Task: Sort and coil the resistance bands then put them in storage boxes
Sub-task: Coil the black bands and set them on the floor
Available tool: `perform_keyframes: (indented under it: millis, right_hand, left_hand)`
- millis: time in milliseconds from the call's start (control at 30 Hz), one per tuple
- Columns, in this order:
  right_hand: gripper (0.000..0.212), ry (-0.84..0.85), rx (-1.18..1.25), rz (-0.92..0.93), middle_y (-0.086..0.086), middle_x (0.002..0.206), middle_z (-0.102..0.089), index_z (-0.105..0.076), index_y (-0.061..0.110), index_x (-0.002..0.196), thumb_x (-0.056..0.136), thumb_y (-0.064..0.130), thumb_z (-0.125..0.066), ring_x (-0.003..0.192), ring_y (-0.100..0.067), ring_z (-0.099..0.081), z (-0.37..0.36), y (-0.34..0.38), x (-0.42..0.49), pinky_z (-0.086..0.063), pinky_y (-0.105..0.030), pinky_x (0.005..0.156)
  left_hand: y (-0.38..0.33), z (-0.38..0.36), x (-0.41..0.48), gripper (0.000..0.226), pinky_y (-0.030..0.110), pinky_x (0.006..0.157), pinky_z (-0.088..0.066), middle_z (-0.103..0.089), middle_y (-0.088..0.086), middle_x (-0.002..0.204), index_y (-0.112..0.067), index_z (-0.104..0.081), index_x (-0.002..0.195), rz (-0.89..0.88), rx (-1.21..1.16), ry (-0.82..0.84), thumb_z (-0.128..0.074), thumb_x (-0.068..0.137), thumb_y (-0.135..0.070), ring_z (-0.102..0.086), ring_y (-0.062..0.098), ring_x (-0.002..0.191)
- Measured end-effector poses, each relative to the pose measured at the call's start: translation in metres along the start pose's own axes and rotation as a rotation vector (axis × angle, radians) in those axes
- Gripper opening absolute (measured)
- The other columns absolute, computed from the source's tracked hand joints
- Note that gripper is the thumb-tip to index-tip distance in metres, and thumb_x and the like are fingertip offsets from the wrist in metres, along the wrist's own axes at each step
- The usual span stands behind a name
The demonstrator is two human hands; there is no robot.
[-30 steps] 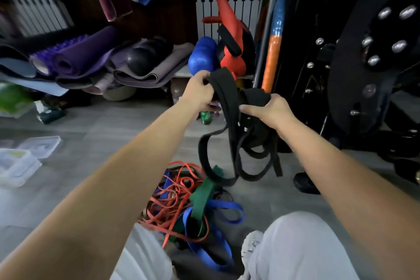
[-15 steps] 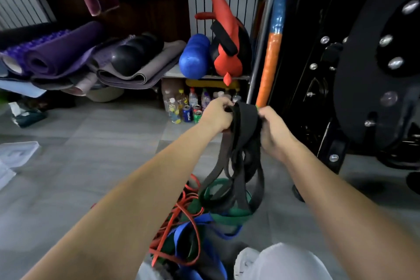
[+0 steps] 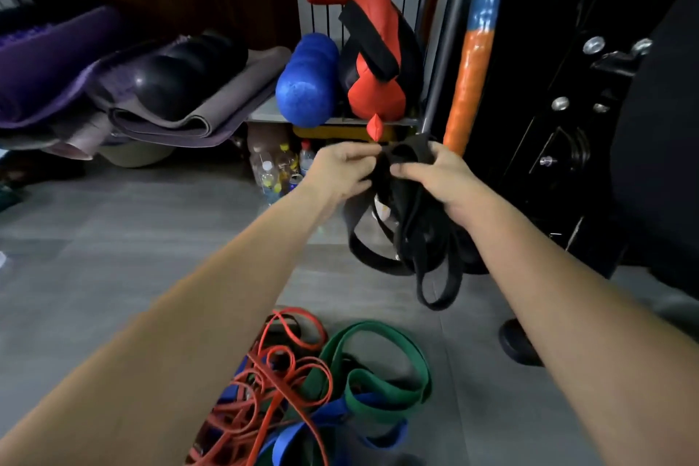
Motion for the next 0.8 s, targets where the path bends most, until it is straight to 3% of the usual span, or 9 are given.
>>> perform_keyframes:
  millis: [133, 267, 367, 467, 500, 567, 700, 800]
  right_hand:
    - [0.067, 0.014, -0.507, -0.008, -0.007, 0.118, -0.058, -0.041, 0.019, 0.127, 0.07, 0.019, -0.076, 0.107, -0.028, -0.058, -0.015, -0.055, 0.041, -0.049, -0.041, 0.092]
    - [0.082, 0.064, -1.045, 0.035, -0.008, 0.133, -0.054, -0.028, 0.032, 0.14, 0.072, 0.026, -0.072, 0.113, -0.038, -0.053, -0.034, -0.125, 0.061, -0.04, -0.035, 0.084]
    - [0.078, 0.084, -1.083, 0.054, -0.008, 0.132, -0.056, -0.032, 0.033, 0.137, 0.071, 0.023, -0.072, 0.115, -0.035, -0.055, -0.047, -0.174, 0.076, -0.042, -0.039, 0.091]
    - [0.075, 0.03, -1.005, 0.039, -0.011, 0.128, -0.057, -0.033, 0.033, 0.135, 0.071, 0.028, -0.073, 0.112, -0.036, -0.055, -0.055, -0.217, 0.091, -0.044, -0.039, 0.088]
    - [0.077, 0.032, -0.983, 0.04, -0.011, 0.129, -0.055, -0.032, 0.033, 0.136, 0.071, 0.03, -0.074, 0.113, -0.036, -0.054, -0.061, -0.232, 0.093, -0.043, -0.037, 0.085]
    - [0.077, 0.115, -0.957, 0.026, -0.009, 0.133, -0.051, -0.032, 0.033, 0.138, 0.074, 0.032, -0.075, 0.116, -0.035, -0.052, -0.079, -0.269, 0.094, -0.045, -0.039, 0.091]
    - [0.056, 0.195, -1.064, -0.037, -0.007, 0.132, -0.052, -0.034, 0.034, 0.133, 0.085, 0.027, -0.064, 0.11, -0.035, -0.055, -0.099, -0.341, 0.085, -0.049, -0.047, 0.086]
    - [0.061, 0.372, -1.198, -0.182, -0.008, 0.148, -0.03, -0.03, 0.029, 0.141, 0.088, 0.032, -0.061, 0.124, -0.034, -0.045, -0.122, -0.391, 0.059, -0.045, -0.045, 0.094]
  left_hand:
    - [0.08, 0.035, 0.006, 0.018, 0.033, 0.091, -0.048, -0.058, 0.001, 0.12, -0.019, -0.061, 0.111, 0.196, 0.175, 0.001, -0.054, 0.095, -0.015, -0.054, 0.015, 0.113]
    - [0.198, 0.112, -0.012, 0.016, 0.032, 0.084, -0.046, -0.06, 0.01, 0.119, -0.01, -0.063, 0.106, 0.391, 0.295, -0.128, -0.059, 0.092, -0.016, -0.054, 0.017, 0.102]
    - [0.281, 0.165, -0.035, 0.024, 0.038, 0.092, -0.049, -0.064, 0.019, 0.114, 0.0, -0.062, 0.113, 0.514, 0.443, -0.174, -0.056, 0.093, -0.013, -0.061, 0.031, 0.105]
    - [0.351, 0.183, -0.058, 0.024, 0.036, 0.08, -0.048, -0.066, 0.022, 0.095, 0.0, -0.066, 0.094, 0.598, 0.664, -0.115, -0.056, 0.089, -0.021, -0.063, 0.036, 0.097]
    - [0.37, 0.186, -0.065, 0.027, 0.035, 0.079, -0.047, -0.065, 0.021, 0.098, -0.002, -0.066, 0.097, 0.618, 0.758, -0.108, -0.057, 0.085, -0.026, -0.063, 0.035, 0.096]
    - [0.403, 0.187, -0.078, 0.044, 0.034, 0.088, -0.045, -0.057, 0.016, 0.121, -0.012, -0.058, 0.124, 0.657, 0.85, -0.107, -0.063, 0.083, -0.028, -0.058, 0.034, 0.108]
    - [0.438, 0.168, -0.083, 0.075, 0.043, 0.109, -0.029, -0.018, 0.009, 0.154, -0.034, -0.031, 0.144, 0.52, 1.076, -0.049, -0.066, 0.078, -0.042, -0.02, 0.033, 0.139]
    - [0.446, 0.134, -0.072, 0.085, 0.044, 0.117, -0.002, 0.002, 0.003, 0.158, -0.037, -0.015, 0.148, 0.29, 1.369, 0.124, -0.06, 0.078, -0.056, 0.004, 0.026, 0.145]
Point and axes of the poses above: each hand's wrist, its own x-axis towards the middle knuckle, its own z-axis out of the back of the hand, y = z × x, the point moved 10 cm from there along x, towards the middle knuckle
